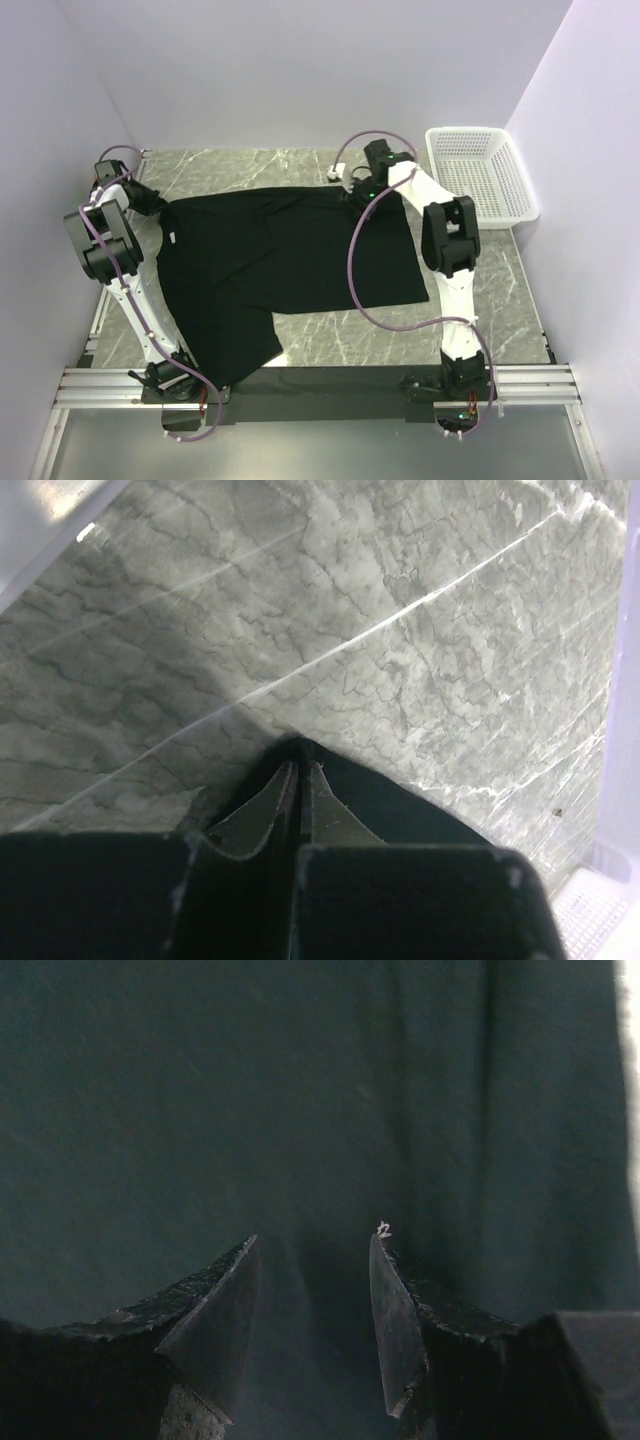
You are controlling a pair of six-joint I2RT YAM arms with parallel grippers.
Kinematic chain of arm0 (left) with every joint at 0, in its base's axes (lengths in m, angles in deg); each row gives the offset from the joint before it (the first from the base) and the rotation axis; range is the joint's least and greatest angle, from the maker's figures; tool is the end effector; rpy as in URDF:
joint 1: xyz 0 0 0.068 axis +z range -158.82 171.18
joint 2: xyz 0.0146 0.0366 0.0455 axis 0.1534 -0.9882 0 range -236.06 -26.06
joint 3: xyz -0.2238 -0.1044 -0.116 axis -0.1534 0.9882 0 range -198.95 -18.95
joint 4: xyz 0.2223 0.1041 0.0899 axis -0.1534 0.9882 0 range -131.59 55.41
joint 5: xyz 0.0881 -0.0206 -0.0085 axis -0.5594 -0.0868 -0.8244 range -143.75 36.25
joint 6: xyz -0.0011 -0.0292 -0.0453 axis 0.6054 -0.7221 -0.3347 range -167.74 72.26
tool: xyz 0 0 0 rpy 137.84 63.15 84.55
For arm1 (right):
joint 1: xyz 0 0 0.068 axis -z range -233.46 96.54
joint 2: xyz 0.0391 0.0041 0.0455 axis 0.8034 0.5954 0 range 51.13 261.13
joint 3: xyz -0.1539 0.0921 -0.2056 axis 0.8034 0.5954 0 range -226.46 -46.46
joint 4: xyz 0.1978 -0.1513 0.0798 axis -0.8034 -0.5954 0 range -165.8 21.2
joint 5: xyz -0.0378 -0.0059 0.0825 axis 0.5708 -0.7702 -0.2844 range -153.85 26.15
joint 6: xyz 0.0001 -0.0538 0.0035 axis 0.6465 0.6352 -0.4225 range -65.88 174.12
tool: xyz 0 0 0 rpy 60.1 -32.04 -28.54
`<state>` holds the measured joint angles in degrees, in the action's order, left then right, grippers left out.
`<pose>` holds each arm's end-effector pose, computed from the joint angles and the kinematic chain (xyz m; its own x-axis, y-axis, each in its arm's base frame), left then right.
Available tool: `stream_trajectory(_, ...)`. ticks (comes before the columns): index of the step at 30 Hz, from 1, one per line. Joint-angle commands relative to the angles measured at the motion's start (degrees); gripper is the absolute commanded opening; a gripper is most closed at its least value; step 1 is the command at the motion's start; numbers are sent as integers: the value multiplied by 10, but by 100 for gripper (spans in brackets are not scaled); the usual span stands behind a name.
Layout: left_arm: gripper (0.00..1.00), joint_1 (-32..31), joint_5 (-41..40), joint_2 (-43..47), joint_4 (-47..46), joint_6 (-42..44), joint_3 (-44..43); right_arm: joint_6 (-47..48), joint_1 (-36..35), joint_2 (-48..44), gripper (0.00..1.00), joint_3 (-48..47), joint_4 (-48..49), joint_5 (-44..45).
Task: Fold and stack the t-shirts
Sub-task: Fold the tshirt
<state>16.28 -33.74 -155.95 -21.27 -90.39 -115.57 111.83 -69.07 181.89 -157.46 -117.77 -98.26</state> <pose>0.4496 0.1972 0.1455 -0.3906 -0.8860 -0.2500 -0.6516 0.4579 -0.6048 0.4576 0.1487 0.1908 -0.1247 -0.7591 -0.6390 -0.9828 0.1829 -0.0254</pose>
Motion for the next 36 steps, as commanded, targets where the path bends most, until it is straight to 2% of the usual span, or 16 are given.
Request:
stream_trajectory(1, 7, 10, 7, 31, 3, 3, 10, -129, -13, -4, 55, -42, 13, 40)
stream_trajectory(4, 7, 11, 10, 30, 6, 5, 8, -170, -13, 6, 56, -64, 45, 66)
stream_trajectory(7, 7, 11, 11, 27, 5, 4, 6, -178, -13, 25, 56, -99, 33, 78)
stream_trajectory(23, 7, 12, 13, 18, 15, 6, -9, -166, -20, 73, 50, -133, 5, 95)
stream_trajectory(26, 7, 12, 13, 17, 15, 7, -9, -156, -20, 70, 40, -122, 7, 96)
stream_trajectory(29, 7, 12, 13, 17, 16, 8, -8, -147, -20, 50, 27, -95, 19, 92)
stream_trajectory(30, 8, 11, 13, 17, 17, 9, -9, -142, -20, 43, 20, -86, 24, 90)
stream_trajectory(36, 7, 11, 14, 16, 15, 7, -8, -118, -20, -21, 8, -2, 72, 87)
